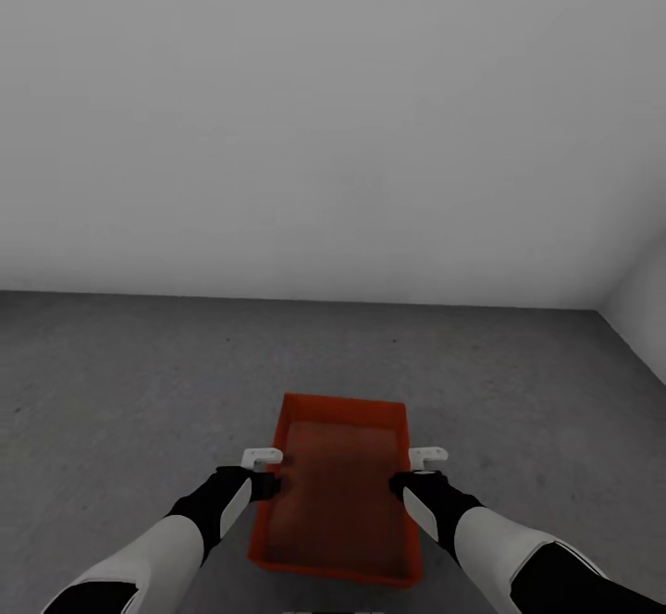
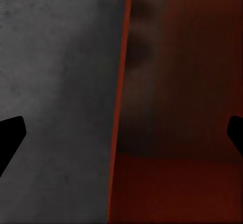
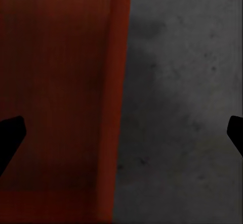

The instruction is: Move the two storage containers from the living room to the garage. In the garage, place one container on the floor and stack the other container on top of it (either order is fine).

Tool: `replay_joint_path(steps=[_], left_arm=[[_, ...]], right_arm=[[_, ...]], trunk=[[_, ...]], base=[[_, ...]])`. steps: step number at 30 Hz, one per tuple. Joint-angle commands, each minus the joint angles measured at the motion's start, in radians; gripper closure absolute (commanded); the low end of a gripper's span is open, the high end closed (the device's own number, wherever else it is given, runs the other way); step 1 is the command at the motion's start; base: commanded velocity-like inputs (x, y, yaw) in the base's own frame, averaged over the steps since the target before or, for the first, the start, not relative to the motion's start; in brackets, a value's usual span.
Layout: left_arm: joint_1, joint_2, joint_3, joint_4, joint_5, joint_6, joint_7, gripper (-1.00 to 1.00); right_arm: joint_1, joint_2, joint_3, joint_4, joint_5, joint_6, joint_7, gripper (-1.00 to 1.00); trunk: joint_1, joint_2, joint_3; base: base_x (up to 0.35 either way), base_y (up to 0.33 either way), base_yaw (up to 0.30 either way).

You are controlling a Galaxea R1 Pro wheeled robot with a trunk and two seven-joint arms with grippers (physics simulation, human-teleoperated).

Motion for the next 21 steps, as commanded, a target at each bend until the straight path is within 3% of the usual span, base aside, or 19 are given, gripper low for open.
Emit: replay_joint_path(steps=[1,21], left_arm=[[0.000,0.000,0.001,-0.002,0.003,0.006,0.004,-1.00],[0.000,0.000,0.001,-0.002,0.003,0.006,0.004,-1.00]], right_arm=[[0.000,0.000,0.008,-0.002,-0.006,0.006,-0.006,-1.00],[0.000,-0.001,0.008,-0.002,-0.007,0.006,-0.006,-1.00]], trunk=[[-0.004,0.007,0.002],[-0.081,0.147,0.065]], base=[[0.000,0.000,0.000],[0.000,0.000,0.000]])
